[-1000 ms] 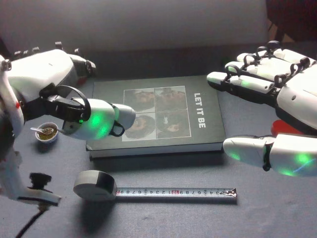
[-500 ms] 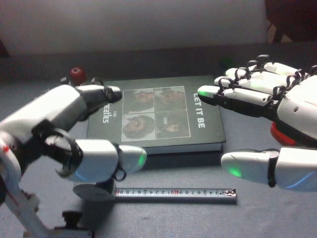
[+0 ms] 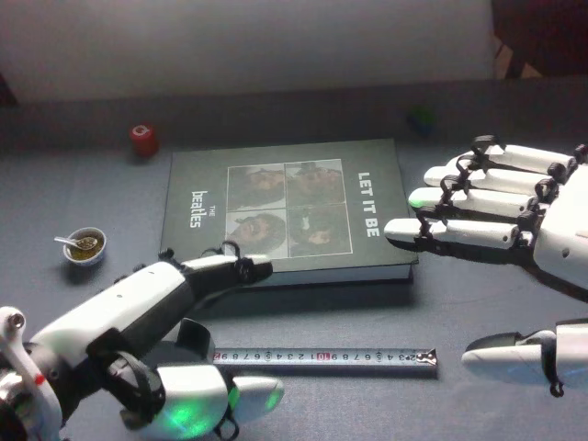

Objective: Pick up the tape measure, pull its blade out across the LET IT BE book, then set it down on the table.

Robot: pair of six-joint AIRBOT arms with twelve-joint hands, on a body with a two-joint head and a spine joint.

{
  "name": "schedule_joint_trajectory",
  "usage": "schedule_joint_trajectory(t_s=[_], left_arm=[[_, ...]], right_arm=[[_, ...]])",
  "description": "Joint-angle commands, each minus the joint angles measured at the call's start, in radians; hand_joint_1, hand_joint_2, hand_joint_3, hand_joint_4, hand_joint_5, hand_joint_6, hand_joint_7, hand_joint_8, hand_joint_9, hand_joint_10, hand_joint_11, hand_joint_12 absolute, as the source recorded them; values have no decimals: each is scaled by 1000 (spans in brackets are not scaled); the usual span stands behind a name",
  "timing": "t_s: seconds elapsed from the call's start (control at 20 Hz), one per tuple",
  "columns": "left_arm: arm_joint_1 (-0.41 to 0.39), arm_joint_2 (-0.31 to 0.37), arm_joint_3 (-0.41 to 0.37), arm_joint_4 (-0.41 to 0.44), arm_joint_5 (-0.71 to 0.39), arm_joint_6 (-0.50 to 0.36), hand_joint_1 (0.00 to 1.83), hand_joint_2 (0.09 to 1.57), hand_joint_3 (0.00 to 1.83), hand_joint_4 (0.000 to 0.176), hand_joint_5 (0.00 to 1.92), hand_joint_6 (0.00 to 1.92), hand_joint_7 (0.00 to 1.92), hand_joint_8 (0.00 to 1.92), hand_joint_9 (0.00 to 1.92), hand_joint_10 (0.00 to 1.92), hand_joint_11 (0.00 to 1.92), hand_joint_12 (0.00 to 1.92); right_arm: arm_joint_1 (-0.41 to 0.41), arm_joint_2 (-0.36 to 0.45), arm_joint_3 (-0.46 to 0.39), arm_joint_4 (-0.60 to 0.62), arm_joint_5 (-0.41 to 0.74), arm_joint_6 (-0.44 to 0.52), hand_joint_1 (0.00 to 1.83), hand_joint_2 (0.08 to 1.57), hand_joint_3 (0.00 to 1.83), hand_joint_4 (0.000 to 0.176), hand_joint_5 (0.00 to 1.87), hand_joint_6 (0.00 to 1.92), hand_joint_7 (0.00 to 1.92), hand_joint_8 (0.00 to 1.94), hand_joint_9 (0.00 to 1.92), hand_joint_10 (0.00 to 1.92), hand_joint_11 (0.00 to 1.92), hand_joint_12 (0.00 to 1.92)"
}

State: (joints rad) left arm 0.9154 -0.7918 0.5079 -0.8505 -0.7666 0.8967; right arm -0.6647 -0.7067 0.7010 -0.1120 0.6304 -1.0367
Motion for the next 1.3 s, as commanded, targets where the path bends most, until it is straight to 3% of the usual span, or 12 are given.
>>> schedule_joint_trajectory(t_s=[0.0,0.35,0.8,1.25], left_arm=[[-6,-1,11,55,-104,-7,1041,1036,6,0,286,2,246,0,226,0,0,638],[19,-39,84,124,-140,-43,1086,1046,1,0,309,1,264,5,257,2,12,731],[114,-77,177,200,-187,-121,1091,1053,2,0,314,4,291,9,289,12,4,737],[166,-90,210,240,-201,-124,1095,1070,6,0,331,4,277,2,291,3,7,747]], right_arm=[[12,-5,0,25,162,-9,144,1134,0,120,153,0,153,0,120,1,0,484],[36,-18,-29,165,139,-109,141,1135,0,117,171,7,179,7,139,5,0,528],[37,-18,-42,167,163,-97,143,1138,0,114,175,2,177,0,146,3,0,590],[38,-17,-47,166,173,-88,143,1141,1,112,183,2,188,1,152,2,0,632]])
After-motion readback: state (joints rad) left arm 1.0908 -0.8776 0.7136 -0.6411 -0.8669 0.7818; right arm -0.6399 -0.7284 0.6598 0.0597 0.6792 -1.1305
